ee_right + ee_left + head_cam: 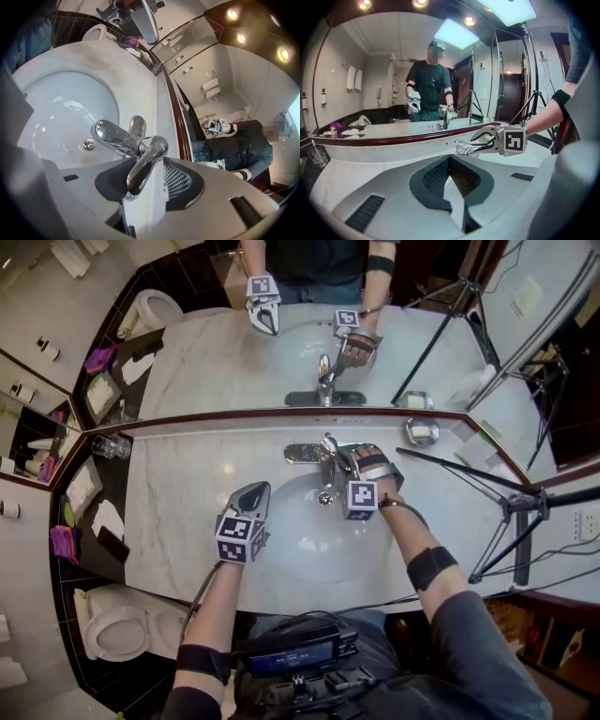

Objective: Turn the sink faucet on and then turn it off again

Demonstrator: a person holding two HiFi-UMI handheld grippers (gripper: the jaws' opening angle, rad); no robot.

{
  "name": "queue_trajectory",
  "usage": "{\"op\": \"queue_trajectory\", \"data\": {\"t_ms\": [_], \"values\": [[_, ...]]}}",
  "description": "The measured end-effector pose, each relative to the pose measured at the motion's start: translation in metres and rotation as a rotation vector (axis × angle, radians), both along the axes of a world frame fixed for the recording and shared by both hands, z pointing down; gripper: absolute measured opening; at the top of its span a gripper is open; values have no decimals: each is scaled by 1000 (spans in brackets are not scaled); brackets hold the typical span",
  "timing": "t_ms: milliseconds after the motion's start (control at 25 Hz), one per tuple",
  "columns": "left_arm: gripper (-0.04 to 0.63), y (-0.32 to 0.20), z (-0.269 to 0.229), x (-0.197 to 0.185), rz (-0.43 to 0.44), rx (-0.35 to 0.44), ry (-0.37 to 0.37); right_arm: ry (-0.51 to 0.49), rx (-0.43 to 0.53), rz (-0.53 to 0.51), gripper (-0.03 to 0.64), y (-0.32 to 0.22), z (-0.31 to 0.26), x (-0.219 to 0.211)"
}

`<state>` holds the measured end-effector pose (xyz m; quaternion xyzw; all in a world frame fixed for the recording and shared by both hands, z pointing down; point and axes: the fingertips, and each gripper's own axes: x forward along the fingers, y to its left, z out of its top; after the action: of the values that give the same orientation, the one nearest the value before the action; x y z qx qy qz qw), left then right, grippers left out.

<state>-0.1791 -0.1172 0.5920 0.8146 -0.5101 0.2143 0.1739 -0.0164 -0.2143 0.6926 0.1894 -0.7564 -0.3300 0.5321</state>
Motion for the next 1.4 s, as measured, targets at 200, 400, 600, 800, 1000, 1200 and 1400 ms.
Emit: {"op": "queue_trajectory", "data": {"t_ms": [200,400,600,800,1000,1200,1400], "values": [[0,1,5,-6,-11,-9,3,20,-2,-6,164,-6,-3,-8],[0,2,10,-8,-11,-17,7,-9,-62,26,140,-3,-9,-11],[0,-1,11,-7,-4,-17,11,-19,-84,19,140,-8,-16,-19],[0,-6,10,-2,5,-17,14,24,-138,5,141,-11,-15,-19],[0,-8,10,-1,10,-17,19,48,-196,-17,140,-14,-15,-22],[0,-9,10,-4,7,-17,21,78,-290,-35,140,-18,-13,-26],[0,-8,8,-5,-3,-12,22,114,-365,-52,140,-20,-13,-26]]}}
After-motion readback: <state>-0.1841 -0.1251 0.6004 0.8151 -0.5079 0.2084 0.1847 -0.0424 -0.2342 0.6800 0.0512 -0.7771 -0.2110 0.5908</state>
